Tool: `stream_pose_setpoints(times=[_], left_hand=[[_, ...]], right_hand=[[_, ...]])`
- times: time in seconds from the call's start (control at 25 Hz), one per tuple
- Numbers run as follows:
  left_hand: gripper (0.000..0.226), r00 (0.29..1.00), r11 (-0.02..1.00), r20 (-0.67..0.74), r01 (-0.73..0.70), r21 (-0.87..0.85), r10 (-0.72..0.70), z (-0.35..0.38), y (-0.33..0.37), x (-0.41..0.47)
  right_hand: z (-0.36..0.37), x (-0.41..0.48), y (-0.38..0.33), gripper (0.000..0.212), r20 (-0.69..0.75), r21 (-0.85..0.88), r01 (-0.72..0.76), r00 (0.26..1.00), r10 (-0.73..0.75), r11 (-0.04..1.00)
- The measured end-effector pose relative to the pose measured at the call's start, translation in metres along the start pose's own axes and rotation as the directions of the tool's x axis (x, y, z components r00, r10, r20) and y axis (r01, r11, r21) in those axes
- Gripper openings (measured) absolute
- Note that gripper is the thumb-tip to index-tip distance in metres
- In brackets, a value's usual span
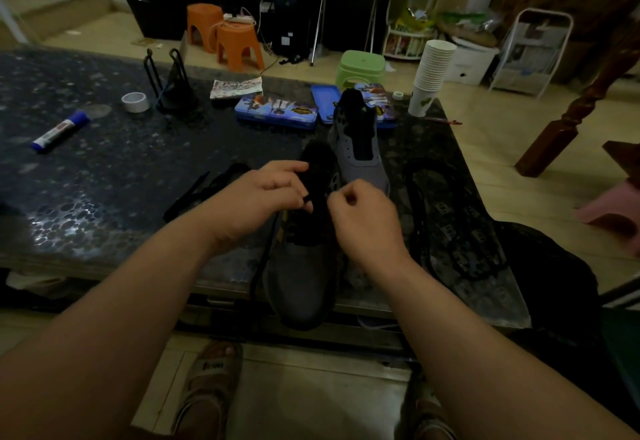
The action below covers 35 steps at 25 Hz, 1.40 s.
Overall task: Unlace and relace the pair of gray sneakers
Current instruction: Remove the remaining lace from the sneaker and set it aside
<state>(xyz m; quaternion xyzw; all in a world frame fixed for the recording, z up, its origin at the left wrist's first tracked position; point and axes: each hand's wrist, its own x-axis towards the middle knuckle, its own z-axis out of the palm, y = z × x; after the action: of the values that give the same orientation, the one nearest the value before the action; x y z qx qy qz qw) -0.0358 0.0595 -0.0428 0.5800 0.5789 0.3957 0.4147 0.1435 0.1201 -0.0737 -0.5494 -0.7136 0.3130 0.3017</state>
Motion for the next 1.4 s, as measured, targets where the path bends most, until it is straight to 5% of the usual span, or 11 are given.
stream_pose_setpoints(times=[0.08,0.2,0.28,0.4,0.48,0.64,0.72,0.88,1.08,1.32,1.4], left_hand=[[0.023,0.999,0.969,0.052,-0.029,0.244,0.017,0.003,-0.004,-0.001],[0.027,0.998,0.908,-0.027,-0.034,0.419,0.050,0.008,-0.013,0.004],[0.036,0.991,0.940,-0.125,0.010,0.342,0.035,0.010,-0.017,0.009],[0.035,0.991,0.924,-0.125,0.009,0.382,0.042,0.013,-0.016,0.015],[0.027,0.996,0.886,-0.082,0.002,0.463,0.040,0.012,-0.012,0.014],[0.024,0.984,0.881,-0.104,-0.081,0.466,0.146,0.008,0.008,-0.006],[0.022,0.983,0.858,-0.023,-0.146,0.493,0.181,0.008,0.013,-0.019],[0.018,0.956,0.876,0.286,-0.086,0.475,-0.061,0.006,0.015,-0.036],[0.022,0.972,0.913,-0.222,0.155,0.378,-0.073,0.006,-0.001,-0.010],[0.039,0.920,0.833,-0.374,0.297,0.466,-0.119,0.023,-0.005,0.015],[0.037,0.918,0.840,-0.380,0.295,0.456,-0.116,0.020,-0.007,0.017]], right_hand=[[0.007,0.000,-0.009,0.045,0.192,0.336,-0.229,0.966,0.172,0.914],[0.006,0.005,-0.021,0.027,0.305,0.482,-0.349,0.927,0.220,0.803],[0.003,-0.004,-0.023,0.017,0.323,0.455,-0.272,0.938,0.127,0.848],[0.004,-0.035,-0.015,0.013,0.409,0.310,0.088,0.887,-0.216,0.947],[0.006,-0.046,-0.011,0.010,0.458,0.249,0.137,0.856,-0.241,0.959],[-0.006,-0.019,-0.018,0.028,0.455,0.458,-0.441,0.862,0.223,0.772],[-0.005,-0.007,-0.023,0.031,0.444,0.486,-0.474,0.858,0.259,0.734],[-0.002,-0.012,-0.028,0.020,0.441,0.393,-0.328,0.887,0.138,0.859],[-0.025,-0.016,-0.021,0.024,0.557,0.160,-0.109,0.831,0.001,0.981],[-0.016,-0.016,-0.018,0.027,0.469,0.078,0.047,0.880,-0.078,0.996],[-0.012,-0.025,-0.026,0.021,0.609,0.067,0.176,0.773,-0.180,0.982]])
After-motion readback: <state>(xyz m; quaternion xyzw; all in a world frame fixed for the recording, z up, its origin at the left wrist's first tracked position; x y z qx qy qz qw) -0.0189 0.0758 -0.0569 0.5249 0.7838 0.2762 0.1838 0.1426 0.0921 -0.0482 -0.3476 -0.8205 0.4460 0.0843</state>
